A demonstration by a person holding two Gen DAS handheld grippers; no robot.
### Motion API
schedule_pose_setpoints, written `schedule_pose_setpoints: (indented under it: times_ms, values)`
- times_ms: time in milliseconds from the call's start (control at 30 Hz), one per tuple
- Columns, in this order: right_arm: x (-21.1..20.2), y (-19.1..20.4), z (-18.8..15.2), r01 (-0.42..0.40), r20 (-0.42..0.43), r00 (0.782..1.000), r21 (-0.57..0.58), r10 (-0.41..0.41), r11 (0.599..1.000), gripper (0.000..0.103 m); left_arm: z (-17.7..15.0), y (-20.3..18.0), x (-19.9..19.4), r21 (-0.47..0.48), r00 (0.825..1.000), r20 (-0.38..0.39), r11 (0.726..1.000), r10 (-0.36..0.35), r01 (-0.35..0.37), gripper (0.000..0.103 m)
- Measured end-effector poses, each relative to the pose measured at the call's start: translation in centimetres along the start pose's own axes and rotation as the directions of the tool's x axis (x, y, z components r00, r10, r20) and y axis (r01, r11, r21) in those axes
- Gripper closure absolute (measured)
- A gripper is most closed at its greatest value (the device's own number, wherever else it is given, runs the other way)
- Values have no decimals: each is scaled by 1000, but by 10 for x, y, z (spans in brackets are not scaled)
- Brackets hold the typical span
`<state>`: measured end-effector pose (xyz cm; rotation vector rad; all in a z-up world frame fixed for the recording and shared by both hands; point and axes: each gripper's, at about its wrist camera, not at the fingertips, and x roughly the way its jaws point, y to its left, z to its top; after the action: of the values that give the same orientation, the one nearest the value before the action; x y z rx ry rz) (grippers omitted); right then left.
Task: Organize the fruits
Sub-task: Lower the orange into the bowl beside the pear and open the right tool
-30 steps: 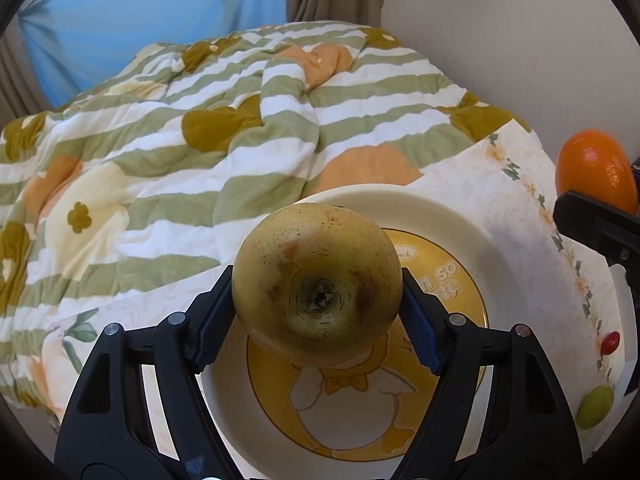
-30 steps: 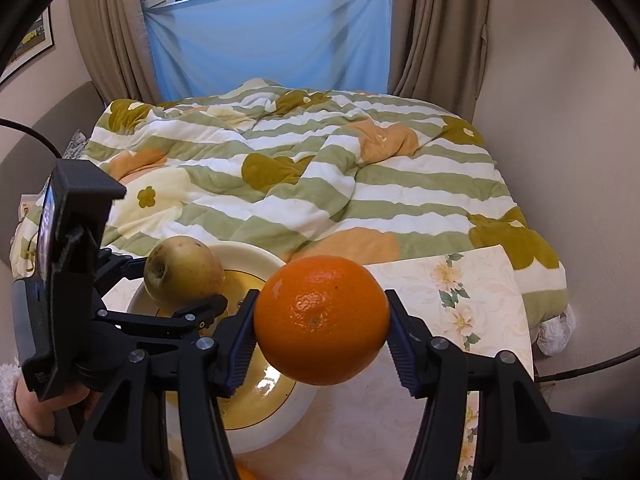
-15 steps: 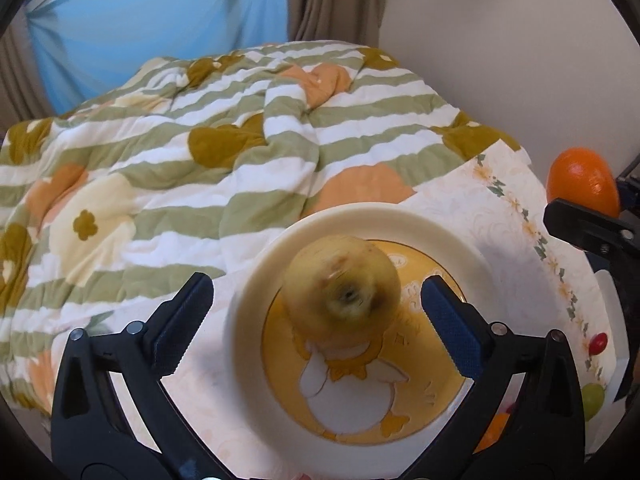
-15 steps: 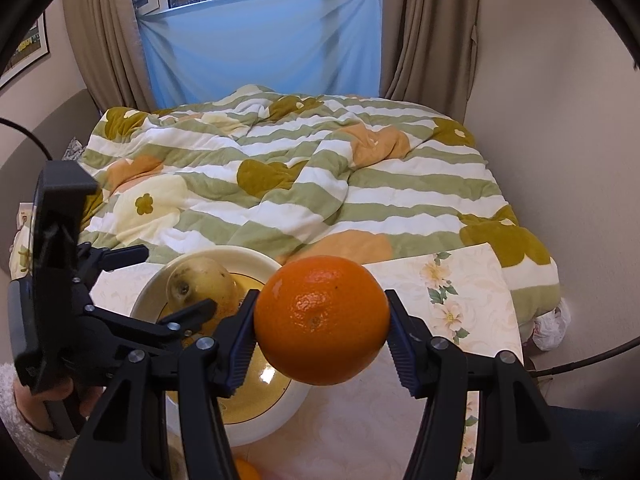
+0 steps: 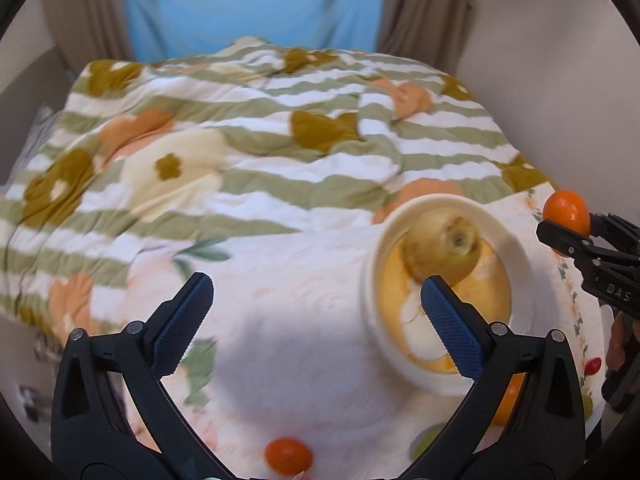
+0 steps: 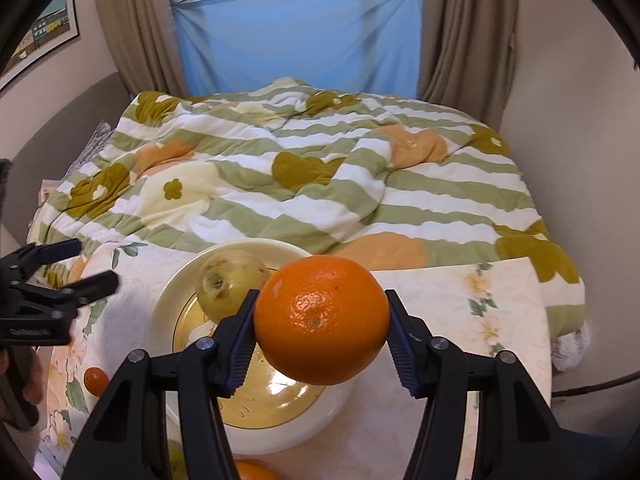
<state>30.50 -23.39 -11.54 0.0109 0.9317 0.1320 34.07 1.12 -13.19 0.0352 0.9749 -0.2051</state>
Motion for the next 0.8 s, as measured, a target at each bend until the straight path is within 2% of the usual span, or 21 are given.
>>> schedule_pose_setpoints:
  times_ms: [267,467,667,733,767,800]
  values:
    - [32,8,-9,-51,-29,998,-83,49,995,48,-19,22,-19,-82,998,-13,994,66,-67,0]
    - [52,11,-16,-70,-63,996,-148,61,987,48,-33,22,-24,-111,996,-29,990,85,-88,0]
    - [55,12,-19,-79,-45,996,-186,72,979,46,-41,23,-28,-131,995,-37,986,97,-101,0]
    - [52,11,-17,-72,-17,997,-193,70,979,30,-42,22,-29,-136,994,-35,985,101,-105,0]
    - [51,11,-16,-81,-12,997,-192,80,978,8,-43,23,-30,-140,994,-33,984,103,-106,0]
    - [49,10,-14,-95,-7,995,-186,95,978,0,-44,23,-31,-144,994,-31,984,106,-109,0]
